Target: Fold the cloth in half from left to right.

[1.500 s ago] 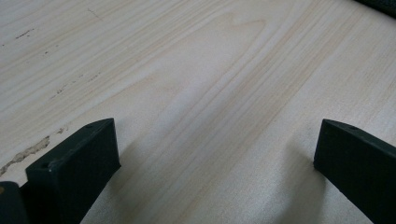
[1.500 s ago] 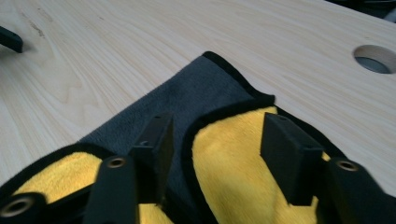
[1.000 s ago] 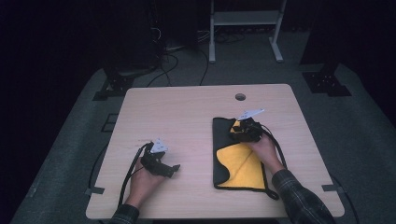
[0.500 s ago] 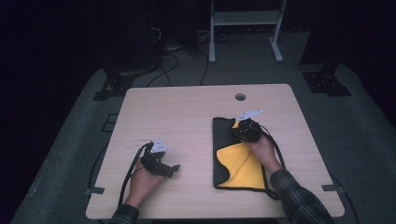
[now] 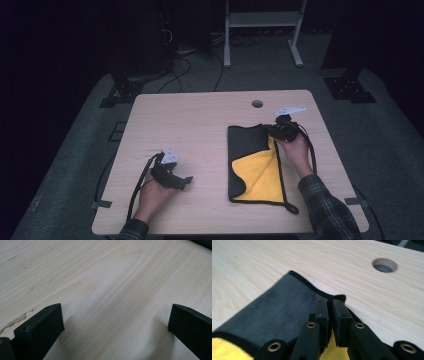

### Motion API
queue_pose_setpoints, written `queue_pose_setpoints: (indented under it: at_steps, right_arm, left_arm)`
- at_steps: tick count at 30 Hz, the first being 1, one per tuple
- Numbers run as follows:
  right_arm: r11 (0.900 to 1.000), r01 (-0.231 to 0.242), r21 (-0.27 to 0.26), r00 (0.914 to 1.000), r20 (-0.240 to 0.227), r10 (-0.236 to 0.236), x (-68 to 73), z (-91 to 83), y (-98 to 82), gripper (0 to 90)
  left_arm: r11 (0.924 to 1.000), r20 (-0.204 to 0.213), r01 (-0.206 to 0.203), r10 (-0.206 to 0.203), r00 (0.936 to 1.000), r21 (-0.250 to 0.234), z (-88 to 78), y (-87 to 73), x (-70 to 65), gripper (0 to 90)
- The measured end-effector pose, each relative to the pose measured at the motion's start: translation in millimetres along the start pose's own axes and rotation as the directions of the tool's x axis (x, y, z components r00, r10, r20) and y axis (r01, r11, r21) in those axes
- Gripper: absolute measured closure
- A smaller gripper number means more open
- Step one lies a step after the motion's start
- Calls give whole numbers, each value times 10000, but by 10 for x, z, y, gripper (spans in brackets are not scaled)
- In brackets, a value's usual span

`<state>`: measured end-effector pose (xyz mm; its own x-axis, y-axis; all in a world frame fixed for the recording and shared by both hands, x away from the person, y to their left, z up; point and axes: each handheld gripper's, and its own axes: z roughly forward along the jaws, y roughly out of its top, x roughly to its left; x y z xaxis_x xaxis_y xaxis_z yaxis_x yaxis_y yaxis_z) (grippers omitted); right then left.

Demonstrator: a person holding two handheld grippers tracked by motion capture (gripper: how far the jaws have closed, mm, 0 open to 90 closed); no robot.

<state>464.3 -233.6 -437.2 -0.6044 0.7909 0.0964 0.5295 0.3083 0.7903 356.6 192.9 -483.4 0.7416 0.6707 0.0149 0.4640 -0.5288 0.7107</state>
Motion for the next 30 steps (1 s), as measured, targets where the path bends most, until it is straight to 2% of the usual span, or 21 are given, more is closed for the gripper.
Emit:
queue_pose_setpoints:
  at_steps: [4,8,13,16,20,21,26,30]
  right_arm:
    - [9989,-460,82,9986,278,458,-153,15,-54,825]
    - [9974,-674,239,9963,551,660,-265,78,-115,820]
    - [9963,-628,595,9915,1177,555,-365,170,-196,804]
    - [9947,-622,819,9869,1535,491,-415,206,-251,750]
    - [9946,-950,410,9869,1350,887,-464,105,-231,653]
    - [9946,-977,338,9871,1311,925,-462,77,-217,653]
    - [9975,-701,-33,9910,1142,701,-369,-124,-120,606]
    - [9989,-445,-148,9970,621,453,-215,-242,-76,590]
  left_arm:
    - [10000,-13,18,-18,10000,-6,1,0,-2,0]
    - [10000,-23,27,-27,10000,-6,1,1,-3,0]
    - [10000,-28,32,-32,10000,-6,2,1,-4,0]
    - [10000,-35,35,-35,10000,-13,2,0,-4,0]
    - [10000,-39,37,-37,10000,-10,2,1,-5,0]
    - [10000,-37,39,-39,10000,-11,2,1,-5,0]
    - [10000,-40,36,-36,10000,-1,1,1,-5,0]
    - [10000,-38,35,-35,10000,-5,1,1,-4,0]
